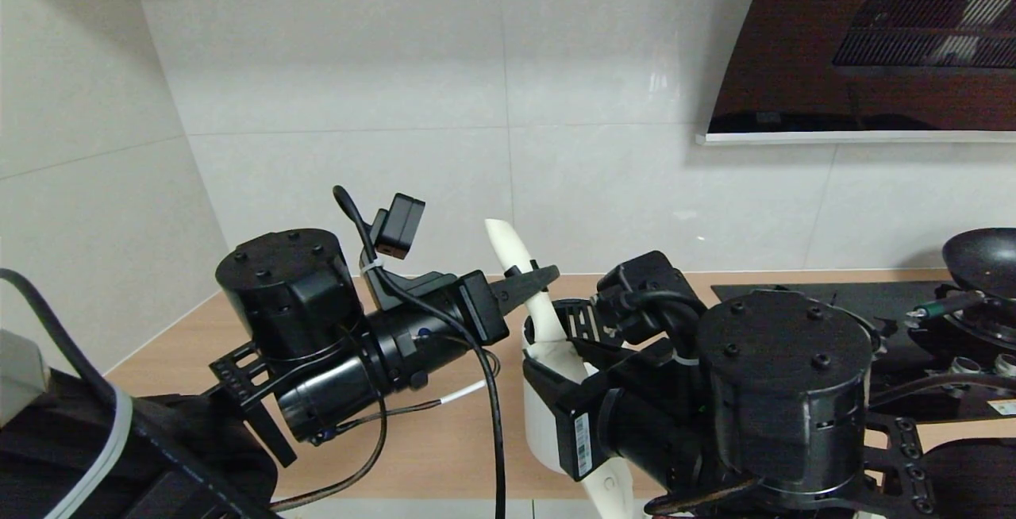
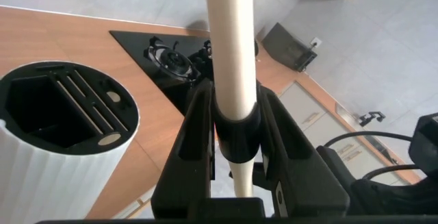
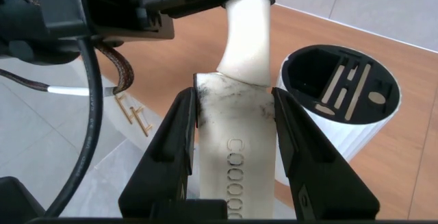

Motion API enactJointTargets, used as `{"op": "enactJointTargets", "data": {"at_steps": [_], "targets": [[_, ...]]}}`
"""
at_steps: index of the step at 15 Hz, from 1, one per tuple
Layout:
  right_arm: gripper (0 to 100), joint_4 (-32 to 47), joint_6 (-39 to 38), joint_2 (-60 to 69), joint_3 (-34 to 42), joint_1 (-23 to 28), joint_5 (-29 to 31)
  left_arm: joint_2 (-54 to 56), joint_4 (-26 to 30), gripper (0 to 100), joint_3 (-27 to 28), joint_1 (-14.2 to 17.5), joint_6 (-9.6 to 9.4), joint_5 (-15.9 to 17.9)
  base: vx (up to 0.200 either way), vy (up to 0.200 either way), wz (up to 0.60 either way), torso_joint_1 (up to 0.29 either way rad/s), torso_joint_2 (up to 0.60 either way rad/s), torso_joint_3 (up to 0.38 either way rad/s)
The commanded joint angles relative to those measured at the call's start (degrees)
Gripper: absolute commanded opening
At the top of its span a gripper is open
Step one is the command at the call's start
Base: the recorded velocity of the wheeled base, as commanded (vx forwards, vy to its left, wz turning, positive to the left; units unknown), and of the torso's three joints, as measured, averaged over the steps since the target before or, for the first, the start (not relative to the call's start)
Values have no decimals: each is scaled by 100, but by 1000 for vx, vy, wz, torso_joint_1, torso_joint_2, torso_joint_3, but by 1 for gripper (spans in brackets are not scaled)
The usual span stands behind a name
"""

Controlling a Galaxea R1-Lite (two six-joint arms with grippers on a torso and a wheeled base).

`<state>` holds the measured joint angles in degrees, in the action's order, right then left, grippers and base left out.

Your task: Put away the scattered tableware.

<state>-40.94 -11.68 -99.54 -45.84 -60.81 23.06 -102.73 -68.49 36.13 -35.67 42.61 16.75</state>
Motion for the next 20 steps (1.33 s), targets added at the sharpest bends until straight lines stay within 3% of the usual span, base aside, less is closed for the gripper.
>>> {"op": "enactJointTargets", "data": {"at_steps": [1,5,6,12,13,15,17,18,19,20], "targets": [[0,-2,-1,4,-4,-1,5,7,-7,0,-1,-1,2,4,0,0,0,0,0,0],[0,-2,8,4,-4,-1,23,34,-7,0,-1,-1,-7,4,0,0,0,0,0,0],[100,-2,-1,4,-13,-1,23,34,2,0,8,-1,-7,-5,0,0,0,0,0,0],[100,-11,-1,40,-22,25,40,174,55,0,61,-1,-15,-23,0,0,0,0,0,0],[100,-2,8,127,-22,69,40,245,187,0,157,-1,-33,-49,0,0,0,0,0,0],[100,15,34,453,-39,385,31,491,872,0,597,-1,-95,-471,0,0,0,0,0,0],[100,59,131,857,-48,904,-39,596,1892,0,1370,-1,-376,-1376,0,0,0,0,0,0],[100,59,201,1059,-66,1203,-39,535,2428,0,1950,7,-745,-1939,0,0,0,0,0,0],[100,59,210,1103,-66,1255,-39,508,2533,0,2091,7,-815,-2027,0,0,0,0,0,0],[100,103,227,1332,-66,1519,-65,456,2981,0,2697,7,-1193,-2246,0,0,0,0,0,0]]}}
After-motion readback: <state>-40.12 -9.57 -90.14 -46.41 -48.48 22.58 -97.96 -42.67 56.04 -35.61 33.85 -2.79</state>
